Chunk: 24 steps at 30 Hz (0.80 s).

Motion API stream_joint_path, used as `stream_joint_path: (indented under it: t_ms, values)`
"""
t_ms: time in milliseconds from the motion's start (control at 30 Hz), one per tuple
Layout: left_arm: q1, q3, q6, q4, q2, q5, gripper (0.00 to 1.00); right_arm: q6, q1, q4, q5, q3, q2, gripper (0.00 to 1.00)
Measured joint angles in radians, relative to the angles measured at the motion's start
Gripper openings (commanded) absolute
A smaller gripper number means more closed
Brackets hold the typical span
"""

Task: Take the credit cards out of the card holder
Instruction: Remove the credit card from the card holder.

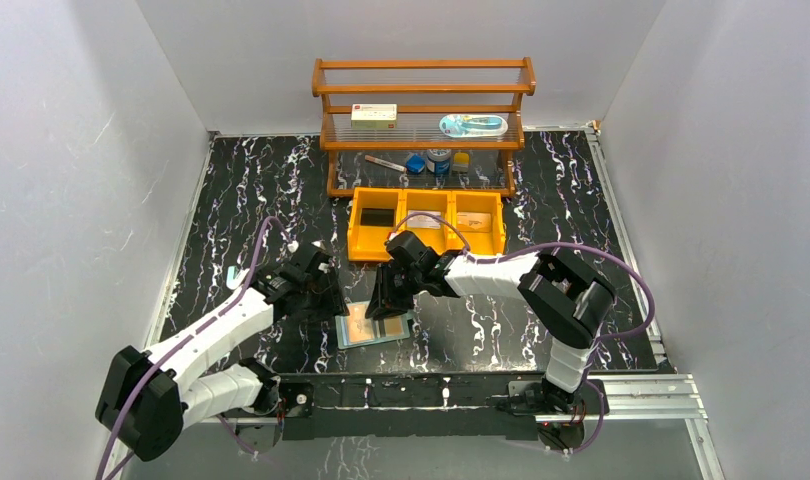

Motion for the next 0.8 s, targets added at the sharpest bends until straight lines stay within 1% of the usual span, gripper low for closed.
stream_joint_path:
  t_ms: [100, 367, 533, 700, 800]
  values:
    - [0.0, 0.0, 0.003, 0.035, 0.007, 0.04, 0.44, -0.003, -0.003, -0.002, 0.0, 0.0, 0.0, 0.35]
    - [0.0, -0.011, 0.01, 0.117, 0.072, 0.148, 0.34, -0.005, -0.007, 0.002, -0.008, 0.0, 0.021, 0.35]
    - [0.0, -0.025, 0.022, 0.114, 0.097, 0.154, 0.32, -0.004, -0.008, 0.013, -0.038, 0.001, 0.069, 0.35]
    - [0.0, -0.039, 0.032, 0.116, 0.135, 0.158, 0.24, -0.005, -0.007, 0.014, -0.045, 0.001, 0.07, 0.33]
    - [0.0, -0.055, 0.04, 0.114, 0.144, 0.16, 0.21, -0.005, -0.008, 0.014, -0.048, 0.001, 0.072, 0.31]
